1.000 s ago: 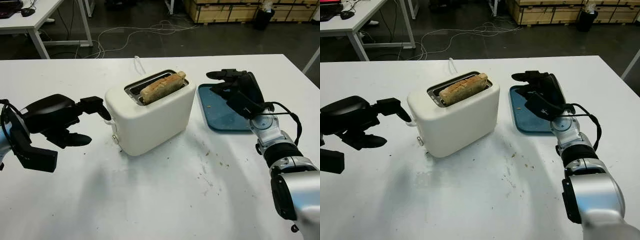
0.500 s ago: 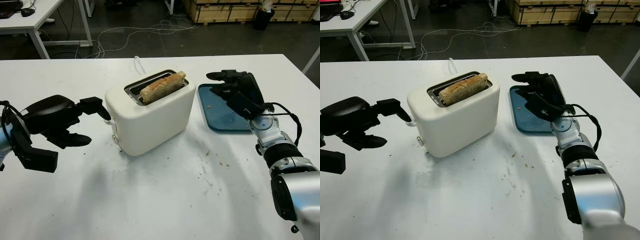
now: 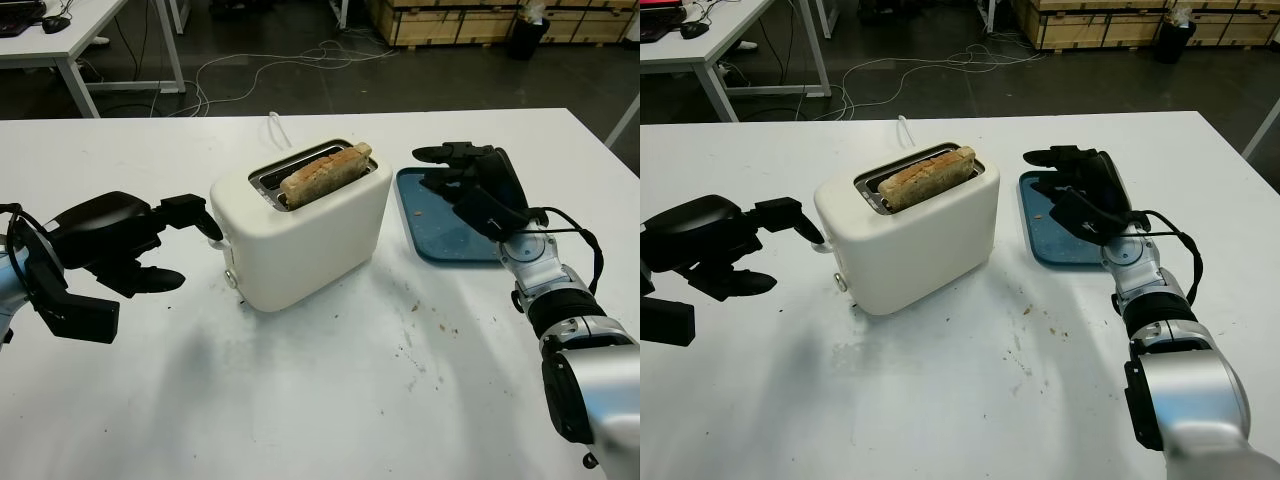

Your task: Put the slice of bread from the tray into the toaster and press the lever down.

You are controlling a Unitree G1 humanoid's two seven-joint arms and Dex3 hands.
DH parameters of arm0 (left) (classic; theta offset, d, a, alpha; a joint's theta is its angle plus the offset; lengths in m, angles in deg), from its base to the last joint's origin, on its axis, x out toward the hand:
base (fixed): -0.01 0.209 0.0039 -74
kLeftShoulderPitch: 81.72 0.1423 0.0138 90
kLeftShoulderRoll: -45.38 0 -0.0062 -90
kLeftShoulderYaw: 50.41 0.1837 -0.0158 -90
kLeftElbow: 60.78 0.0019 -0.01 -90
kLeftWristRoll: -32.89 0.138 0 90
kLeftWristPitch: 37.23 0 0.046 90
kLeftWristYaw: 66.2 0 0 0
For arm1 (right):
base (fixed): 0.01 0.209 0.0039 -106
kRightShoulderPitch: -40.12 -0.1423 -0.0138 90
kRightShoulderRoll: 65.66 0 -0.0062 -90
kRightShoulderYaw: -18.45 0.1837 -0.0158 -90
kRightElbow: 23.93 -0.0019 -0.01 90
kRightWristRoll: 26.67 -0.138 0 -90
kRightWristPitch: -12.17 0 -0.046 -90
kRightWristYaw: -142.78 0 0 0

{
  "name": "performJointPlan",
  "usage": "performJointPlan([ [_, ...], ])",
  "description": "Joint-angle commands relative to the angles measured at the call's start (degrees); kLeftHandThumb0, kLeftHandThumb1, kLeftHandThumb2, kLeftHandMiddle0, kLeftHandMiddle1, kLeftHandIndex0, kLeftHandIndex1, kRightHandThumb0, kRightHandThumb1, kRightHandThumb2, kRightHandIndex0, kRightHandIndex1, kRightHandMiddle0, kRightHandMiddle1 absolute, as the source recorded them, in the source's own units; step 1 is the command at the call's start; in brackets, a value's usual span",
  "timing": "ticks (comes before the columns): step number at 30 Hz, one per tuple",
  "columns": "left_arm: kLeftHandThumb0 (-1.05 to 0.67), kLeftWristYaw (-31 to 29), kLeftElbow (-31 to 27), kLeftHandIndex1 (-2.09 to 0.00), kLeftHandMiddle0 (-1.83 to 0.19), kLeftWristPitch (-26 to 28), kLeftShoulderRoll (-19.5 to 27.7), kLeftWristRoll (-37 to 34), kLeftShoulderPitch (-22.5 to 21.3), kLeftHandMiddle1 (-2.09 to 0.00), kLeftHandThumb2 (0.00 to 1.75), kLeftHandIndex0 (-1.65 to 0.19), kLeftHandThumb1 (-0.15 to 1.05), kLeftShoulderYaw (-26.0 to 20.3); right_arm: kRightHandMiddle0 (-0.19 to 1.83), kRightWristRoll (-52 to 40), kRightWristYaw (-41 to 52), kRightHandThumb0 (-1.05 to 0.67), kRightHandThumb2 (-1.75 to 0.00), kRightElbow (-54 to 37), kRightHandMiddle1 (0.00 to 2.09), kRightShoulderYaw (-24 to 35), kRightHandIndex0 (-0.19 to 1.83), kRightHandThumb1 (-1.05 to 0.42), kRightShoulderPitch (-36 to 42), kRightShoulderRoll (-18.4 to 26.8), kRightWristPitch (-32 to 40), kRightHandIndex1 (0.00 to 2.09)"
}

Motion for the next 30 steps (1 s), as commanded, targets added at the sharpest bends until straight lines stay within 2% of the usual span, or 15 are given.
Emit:
performJointPlan([
  [1,-1.05,-0.6,-0.5,-1.17,-1.40,0.6,0.1,-0.7,0.5,-1.75,0.81,0.00,0.92,0.4,1.06,-1.2,0.3,-0.21,-0.03,-1.2,0.05,0.5,1.14,-0.92,0.7,-0.2,-1.8,0.32],
  [4,-1.05,-0.5,-0.3,-1.16,-1.40,0.3,-0.2,-0.9,0.5,-1.75,0.81,0.00,0.92,0.3,1.11,-1.6,0.3,-0.23,-0.05,-2.5,0.04,0.7,1.07,-0.92,1.7,-0.5,-2.0,0.60],
  [6,-1.05,-0.1,-0.2,-1.17,-1.41,-0.2,-0.3,-0.7,0.5,-1.75,0.81,0.00,0.92,0.2,1.12,-1.8,0.2,-0.25,-0.07,-3.9,0.03,0.9,1.02,-0.92,2.6,-0.7,-2.2,0.67],
  [13,-1.05,-0.4,-0.2,-1.17,-1.41,0.1,-0.4,-0.8,0.7,-1.75,0.81,0.00,0.92,0.4,1.11,-7.5,4.0,-0.25,-0.09,-11.9,0.02,3.9,0.97,-0.92,8.1,-2.4,-3.0,0.68],
  [17,-1.05,-0.2,-0.1,-1.17,-1.40,-0.2,-0.6,-0.9,0.8,-1.75,0.82,0.00,0.92,0.2,1.09,-10.2,6.4,-0.24,-0.15,-21.0,0.01,4.4,0.94,-0.92,13.7,-3.1,-2.6,0.69],
  [24,-1.05,1.2,0.9,-1.19,-1.43,-1.7,-1.5,-0.2,1.0,-1.75,0.81,0.00,0.92,0.0,1.10,-12.6,7.9,-0.26,-0.16,-37.2,0.01,5.6,0.92,-0.92,23.1,-4.4,-0.3,0.71],
  [30,-1.05,4.3,3.3,-1.16,-1.45,-4.5,-2.2,3.4,0.9,-1.75,0.85,0.00,0.92,0.6,1.12,-11.6,8.0,-0.26,-0.15,-44.1,0.02,6.0,0.92,-0.92,27.2,-3.9,-0.2,0.76],
])
